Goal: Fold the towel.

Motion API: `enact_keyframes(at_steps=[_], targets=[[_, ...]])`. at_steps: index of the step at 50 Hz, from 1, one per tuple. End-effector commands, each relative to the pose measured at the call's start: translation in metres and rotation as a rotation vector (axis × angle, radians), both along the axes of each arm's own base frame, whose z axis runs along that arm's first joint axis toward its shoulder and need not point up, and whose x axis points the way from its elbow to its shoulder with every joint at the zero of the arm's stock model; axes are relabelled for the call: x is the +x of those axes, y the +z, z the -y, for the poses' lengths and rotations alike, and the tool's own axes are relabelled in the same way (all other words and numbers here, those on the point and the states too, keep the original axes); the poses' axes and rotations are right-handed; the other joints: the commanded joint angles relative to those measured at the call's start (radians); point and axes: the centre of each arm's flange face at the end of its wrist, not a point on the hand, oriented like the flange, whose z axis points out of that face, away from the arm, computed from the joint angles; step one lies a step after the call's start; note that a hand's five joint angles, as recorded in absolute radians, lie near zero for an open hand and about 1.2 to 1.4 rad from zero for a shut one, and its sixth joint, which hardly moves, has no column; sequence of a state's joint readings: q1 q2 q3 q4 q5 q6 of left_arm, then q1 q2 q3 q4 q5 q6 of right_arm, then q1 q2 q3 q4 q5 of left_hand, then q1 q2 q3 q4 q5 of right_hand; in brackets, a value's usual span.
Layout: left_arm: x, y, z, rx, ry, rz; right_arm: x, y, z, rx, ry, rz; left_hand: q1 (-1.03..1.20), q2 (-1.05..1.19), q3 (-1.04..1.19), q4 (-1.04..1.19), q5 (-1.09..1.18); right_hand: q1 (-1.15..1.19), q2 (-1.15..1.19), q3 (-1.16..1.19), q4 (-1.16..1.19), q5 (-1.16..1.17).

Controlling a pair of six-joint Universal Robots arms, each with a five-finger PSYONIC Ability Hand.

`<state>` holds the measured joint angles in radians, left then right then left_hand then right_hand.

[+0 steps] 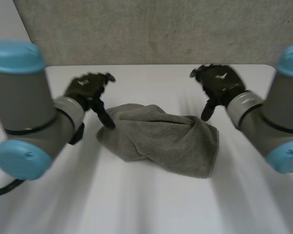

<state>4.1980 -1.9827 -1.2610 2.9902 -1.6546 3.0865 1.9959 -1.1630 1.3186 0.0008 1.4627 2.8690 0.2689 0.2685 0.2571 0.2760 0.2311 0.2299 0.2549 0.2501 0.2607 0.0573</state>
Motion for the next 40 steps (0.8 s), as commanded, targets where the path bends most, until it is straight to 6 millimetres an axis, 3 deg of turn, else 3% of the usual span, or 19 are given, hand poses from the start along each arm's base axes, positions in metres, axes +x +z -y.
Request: enact_keyframes(at_steps=[1,3,5,6,7,8,10,12,13,18,20,22,26,28,29,31,35,36,40], targets=[[-0.019,-0.079,0.021,0.079,-0.040,0.142,0.042,-0.056,0.016,0.049,0.101,-0.086,-0.055,-0.055,-0.044,-0.062,-0.192,-0.055,-0.080,-0.076,-0.086,-0.057],[-0.021,-0.089,0.025,0.077,-0.053,0.181,0.058,-0.086,0.023,0.073,0.131,-0.122,-0.055,-0.055,-0.044,-0.062,-0.192,-0.055,-0.080,-0.076,-0.086,-0.057],[-0.023,-0.101,0.029,0.074,-0.064,0.225,0.059,-0.095,0.025,0.087,0.134,-0.142,-0.044,-0.043,-0.032,-0.051,-0.180,-0.026,-0.051,-0.046,-0.057,-0.028],[-0.025,-0.110,0.032,0.072,-0.074,0.257,0.061,-0.102,0.027,0.091,0.140,-0.163,0.041,0.041,0.052,0.034,-0.096,0.173,0.148,0.153,0.142,0.171],[-0.026,-0.117,0.033,0.079,-0.078,0.271,0.063,-0.108,0.028,0.095,0.146,-0.181,0.335,0.335,0.347,0.328,0.198,0.387,0.362,0.367,0.356,0.385],[-0.026,-0.117,0.033,0.079,-0.078,0.271,0.063,-0.108,0.028,0.095,0.146,-0.182,0.338,0.338,0.350,0.331,0.201,0.389,0.364,0.369,0.359,0.387],[-0.027,-0.123,0.033,0.089,-0.083,0.278,0.062,-0.111,0.030,0.094,0.150,-0.214,0.683,0.684,0.695,0.676,0.547,1.066,1.041,1.046,1.036,1.065],[-0.028,-0.124,0.033,0.085,-0.085,0.276,0.061,-0.112,0.029,0.099,0.151,-0.235,0.853,0.853,0.865,0.846,0.716,1.166,1.141,1.146,1.136,1.164],[-0.030,-0.121,0.032,0.075,-0.089,0.272,0.058,-0.114,0.026,0.118,0.151,-0.266,1.038,1.038,1.050,1.031,0.901,1.166,1.141,1.146,1.136,1.164],[-0.040,-0.098,0.020,0.025,-0.113,0.245,0.041,-0.119,0.003,0.222,0.157,-0.351,1.127,1.128,1.139,1.120,0.991,1.166,1.141,1.146,1.136,1.164],[-0.043,-0.082,0.013,-0.005,-0.123,0.226,0.031,-0.100,-0.008,0.224,0.159,-0.353,1.127,1.128,1.139,1.120,0.991,1.166,1.141,1.146,1.136,1.164],[-0.040,-0.051,-0.002,-0.049,-0.136,0.187,0.011,-0.070,-0.036,0.213,0.196,-0.372,1.127,1.128,1.139,1.120,0.991,1.166,1.141,1.146,1.136,1.164],[-0.034,-0.025,-0.016,-0.097,-0.142,0.151,-0.010,-0.055,-0.066,0.200,0.254,-0.407,1.127,1.128,1.139,1.120,0.991,1.166,1.141,1.146,1.136,1.164],[-0.032,-0.006,-0.036,-0.137,-0.164,0.128,-0.028,-0.042,-0.098,0.218,0.309,-0.427,1.127,1.128,1.139,1.120,0.991,1.166,1.141,1.146,1.136,1.164],[-0.032,-0.006,-0.036,-0.138,-0.164,0.127,-0.028,-0.042,-0.098,0.218,0.309,-0.427,1.127,1.128,1.139,1.120,0.991,1.166,1.141,1.146,1.136,1.164],[-0.029,-0.004,-0.050,-0.148,-0.183,0.127,-0.041,-0.033,-0.134,0.315,0.383,-0.415,1.127,1.128,1.139,1.120,0.991,1.166,1.141,1.146,1.136,1.164],[-0.025,-0.009,-0.058,-0.148,-0.186,0.133,-0.044,-0.031,-0.154,0.423,0.468,-0.381,1.127,1.128,1.139,1.120,0.991,1.166,1.141,1.146,1.136,1.164],[-0.023,-0.012,-0.059,-0.145,-0.185,0.135,-0.043,-0.027,-0.158,0.439,0.493,-0.362,1.127,1.128,1.139,1.120,0.991,0.859,0.834,0.839,0.829,0.857],[-0.020,-0.019,-0.060,-0.135,-0.180,0.143,-0.040,-0.017,-0.150,0.388,0.495,-0.333,1.127,1.128,1.139,1.120,0.991,0.486,0.461,0.466,0.455,0.484]])
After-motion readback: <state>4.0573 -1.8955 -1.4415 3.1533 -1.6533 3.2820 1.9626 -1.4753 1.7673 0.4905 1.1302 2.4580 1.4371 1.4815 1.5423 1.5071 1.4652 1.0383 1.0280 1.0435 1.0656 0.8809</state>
